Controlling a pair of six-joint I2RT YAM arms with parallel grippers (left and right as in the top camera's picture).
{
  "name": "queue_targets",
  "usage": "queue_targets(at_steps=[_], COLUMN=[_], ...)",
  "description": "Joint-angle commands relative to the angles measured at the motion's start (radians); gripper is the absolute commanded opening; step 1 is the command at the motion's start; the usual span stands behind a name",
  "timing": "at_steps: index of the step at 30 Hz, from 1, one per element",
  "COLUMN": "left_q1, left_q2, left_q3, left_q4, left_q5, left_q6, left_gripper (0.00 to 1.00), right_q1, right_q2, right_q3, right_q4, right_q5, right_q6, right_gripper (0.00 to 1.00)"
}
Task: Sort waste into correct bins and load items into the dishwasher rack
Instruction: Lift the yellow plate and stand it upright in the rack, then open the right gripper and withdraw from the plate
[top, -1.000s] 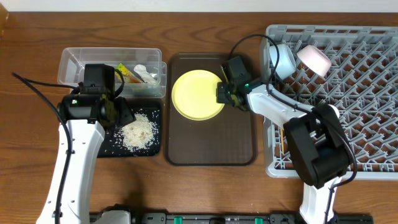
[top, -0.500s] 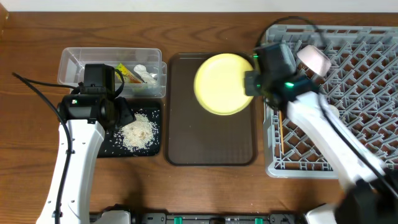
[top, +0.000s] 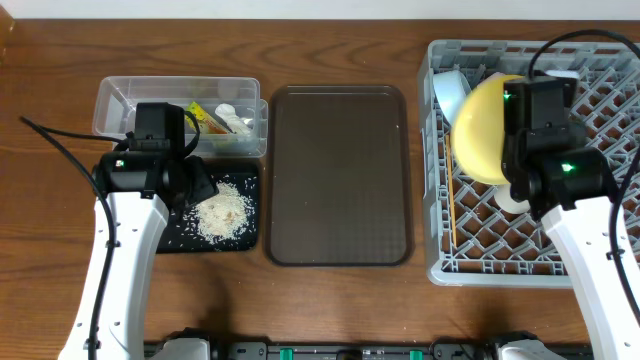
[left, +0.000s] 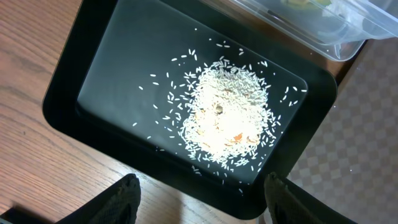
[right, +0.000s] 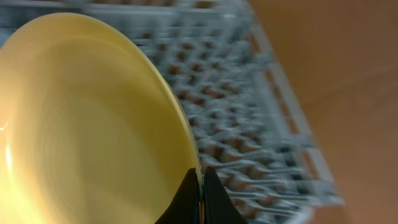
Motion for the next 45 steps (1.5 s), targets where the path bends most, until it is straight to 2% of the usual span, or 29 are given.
queue_targets(at_steps=[1, 12, 16, 31, 35, 39, 45], left_q1=[0.004, 0.004, 0.004, 0.004, 0.004, 0.004, 0.004], left_q2=[-0.011, -0.011, -0.011, -0.011, -0.011, -0.011, -0.011], left_q3=[0.004, 0.004, 0.004, 0.004, 0.004, 0.004, 0.004], left_q4=[-0.003, -0.003, -0.003, -0.003, -0.003, -0.003, -0.003], left_q5=[-0.005, -0.005, -0.005, -0.005, -0.005, -0.005, -0.005], left_q6=[-0.006, -0.006, -0.006, -0.006, -0.006, -0.006, -0.006], left_gripper=[0.67, 0.67, 0.67, 0.67, 0.67, 0.67, 0.67], right_q1=[-0.010, -0.008, -0.007, -0.007, -0.003, 0.016, 0.025], right_q2=[-0.008, 0.045, 0.084, 0.092, 0.073, 0.074, 0.074], right_q3=[0.005, -0.034, -0.042, -0.041, -0.041, -0.042, -0.049], right_q4=[-0.005, -0.033, -0.033, 0.024, 0.039, 0.028, 0.023], right_q5=[0.184, 0.004, 0.001, 0.225, 0.232, 0.116, 0.052], right_q6=[-0.062, -0.075, -0.056, -0.023, -0.087, -0.154, -0.140], right_gripper=[0.01, 0.01, 0.01, 0.01, 0.01, 0.01, 0.01])
